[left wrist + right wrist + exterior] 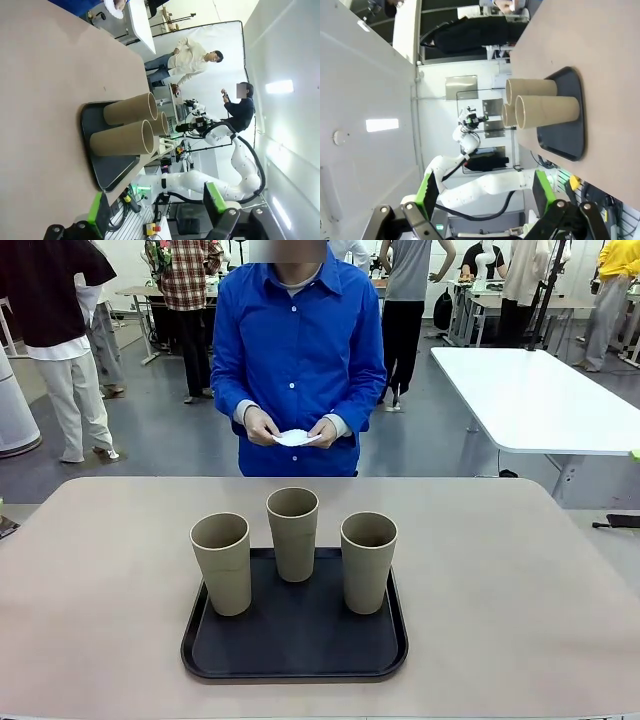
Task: Place coasters on the table and set cups on them.
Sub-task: Pick up one Reusable plastic cup and place it on a coaster set by the human.
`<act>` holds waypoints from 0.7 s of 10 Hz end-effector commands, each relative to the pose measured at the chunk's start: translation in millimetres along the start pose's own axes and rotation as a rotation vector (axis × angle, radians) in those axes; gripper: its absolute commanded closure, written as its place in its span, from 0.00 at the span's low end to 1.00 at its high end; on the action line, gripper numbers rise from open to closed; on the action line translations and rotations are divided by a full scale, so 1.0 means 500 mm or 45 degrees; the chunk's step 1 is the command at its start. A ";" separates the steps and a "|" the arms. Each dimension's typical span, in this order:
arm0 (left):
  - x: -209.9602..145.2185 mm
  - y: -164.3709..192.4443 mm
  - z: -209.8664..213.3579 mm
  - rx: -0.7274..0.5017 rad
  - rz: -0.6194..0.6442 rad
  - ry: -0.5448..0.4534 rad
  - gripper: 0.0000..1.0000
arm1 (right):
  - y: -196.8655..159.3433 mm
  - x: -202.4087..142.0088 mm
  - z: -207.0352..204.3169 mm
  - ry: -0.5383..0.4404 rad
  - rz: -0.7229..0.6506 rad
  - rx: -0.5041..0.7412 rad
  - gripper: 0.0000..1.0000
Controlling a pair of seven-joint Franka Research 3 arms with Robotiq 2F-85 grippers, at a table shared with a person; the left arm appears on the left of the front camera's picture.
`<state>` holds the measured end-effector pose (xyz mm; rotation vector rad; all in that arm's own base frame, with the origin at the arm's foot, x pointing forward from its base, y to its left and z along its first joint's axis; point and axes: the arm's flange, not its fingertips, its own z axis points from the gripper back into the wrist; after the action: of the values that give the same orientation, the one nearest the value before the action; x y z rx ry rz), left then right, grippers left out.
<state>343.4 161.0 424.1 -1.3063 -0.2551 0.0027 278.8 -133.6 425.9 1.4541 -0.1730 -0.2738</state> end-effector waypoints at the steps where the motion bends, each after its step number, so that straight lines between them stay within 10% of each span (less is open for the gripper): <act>1: 0.005 -0.025 -0.025 0.010 -0.036 -0.030 0.00 | 0.006 -0.006 -0.002 0.036 0.027 -0.064 0.00; 7: 0.007 -0.017 -0.012 0.011 -0.029 0.005 0.00 | 0.004 -0.005 -0.007 0.031 0.010 -0.043 0.00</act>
<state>348.1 151.9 430.4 -1.2889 -0.2600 -0.0166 277.2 -129.0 426.9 1.4159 -0.1482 -0.2496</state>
